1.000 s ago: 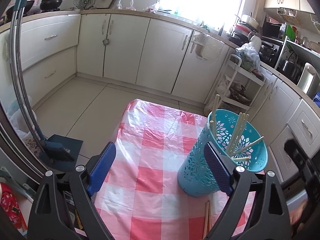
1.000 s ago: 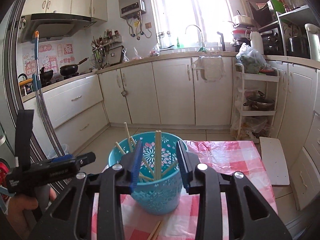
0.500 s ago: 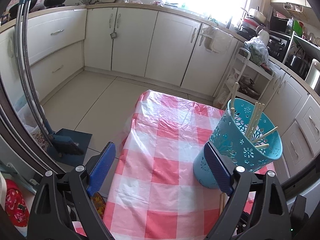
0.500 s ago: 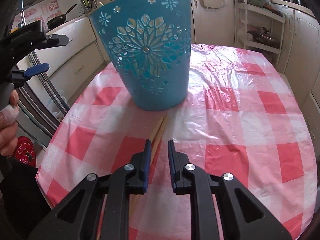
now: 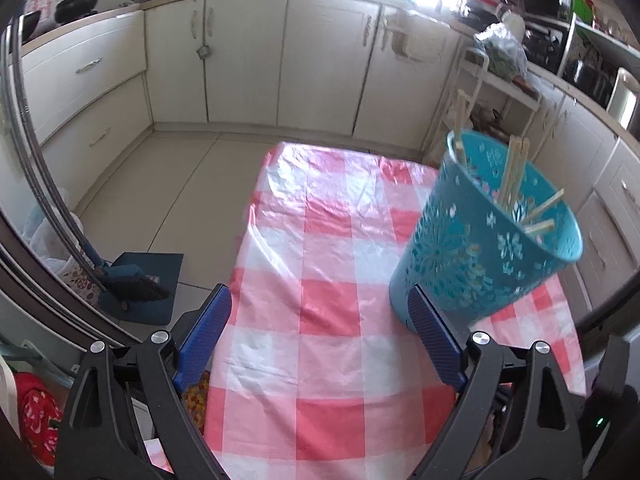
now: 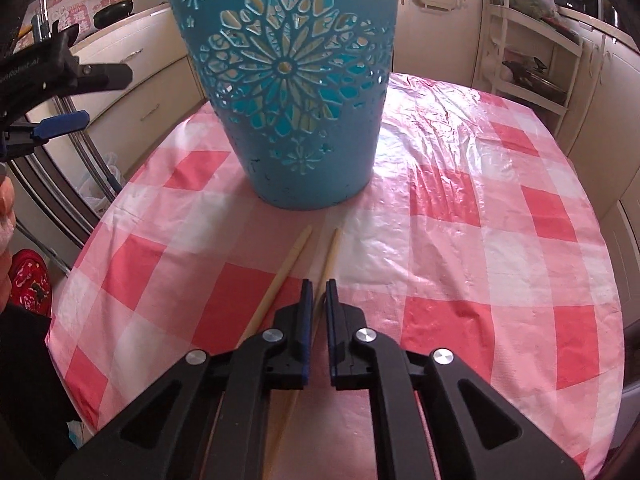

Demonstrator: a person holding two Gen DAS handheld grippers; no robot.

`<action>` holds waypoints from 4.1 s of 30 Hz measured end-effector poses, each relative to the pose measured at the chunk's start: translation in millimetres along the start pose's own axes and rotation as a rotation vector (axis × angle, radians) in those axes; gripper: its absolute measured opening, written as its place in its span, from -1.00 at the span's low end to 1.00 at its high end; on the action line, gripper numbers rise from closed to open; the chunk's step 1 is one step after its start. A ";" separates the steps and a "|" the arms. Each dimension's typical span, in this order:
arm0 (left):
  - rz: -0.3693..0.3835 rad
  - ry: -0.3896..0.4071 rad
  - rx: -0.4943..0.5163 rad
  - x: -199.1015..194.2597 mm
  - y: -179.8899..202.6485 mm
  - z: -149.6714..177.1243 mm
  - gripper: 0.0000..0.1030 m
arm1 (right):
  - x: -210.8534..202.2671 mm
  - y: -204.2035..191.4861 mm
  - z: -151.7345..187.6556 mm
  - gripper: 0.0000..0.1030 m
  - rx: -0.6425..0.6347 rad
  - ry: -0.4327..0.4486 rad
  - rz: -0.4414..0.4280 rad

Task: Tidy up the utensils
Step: 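Lower the right tool to the last chopsticks and close on one, then grasp a chopstick with the left tool and lift it over the basket, then release the chopstick into the basket with the left tool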

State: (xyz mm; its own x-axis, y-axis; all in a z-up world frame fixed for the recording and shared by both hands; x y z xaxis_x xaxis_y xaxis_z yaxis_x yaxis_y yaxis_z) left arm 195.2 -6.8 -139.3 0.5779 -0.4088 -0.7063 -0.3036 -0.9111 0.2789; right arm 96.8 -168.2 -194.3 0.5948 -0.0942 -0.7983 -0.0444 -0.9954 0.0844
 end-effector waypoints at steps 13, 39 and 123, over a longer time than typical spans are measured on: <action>0.084 -0.247 0.287 56.7 107.1 97.1 0.66 | -4.8 48.4 19.3 -0.89 0.141 -0.037 -0.070; 0.107 -0.267 0.233 73.5 102.9 97.2 -0.52 | 6.1 30.8 0.5 -0.84 0.082 -0.008 -0.091; 0.080 0.429 -0.168 -73.6 -14.3 -56.5 0.50 | -1.3 19.3 4.0 -0.90 -0.068 0.081 0.059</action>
State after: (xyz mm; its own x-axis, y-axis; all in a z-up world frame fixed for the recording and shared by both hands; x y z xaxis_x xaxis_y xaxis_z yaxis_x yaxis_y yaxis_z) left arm 199.9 33.3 -54.6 0.8292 -0.4313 -0.3556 -0.2538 -0.8573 0.4480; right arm 92.0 -187.4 -194.0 0.6555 -0.1483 -0.7404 -0.0282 -0.9846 0.1723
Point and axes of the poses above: each gripper's, at about its wrist camera, not at the fingertips, and x roughly the way its jaws point, y to its right, z to its underside, the point moved 10 cm from there along x, roughly the way its jaws point, and after that the axes turned 13 degrees about z, right-handed, at the moved point
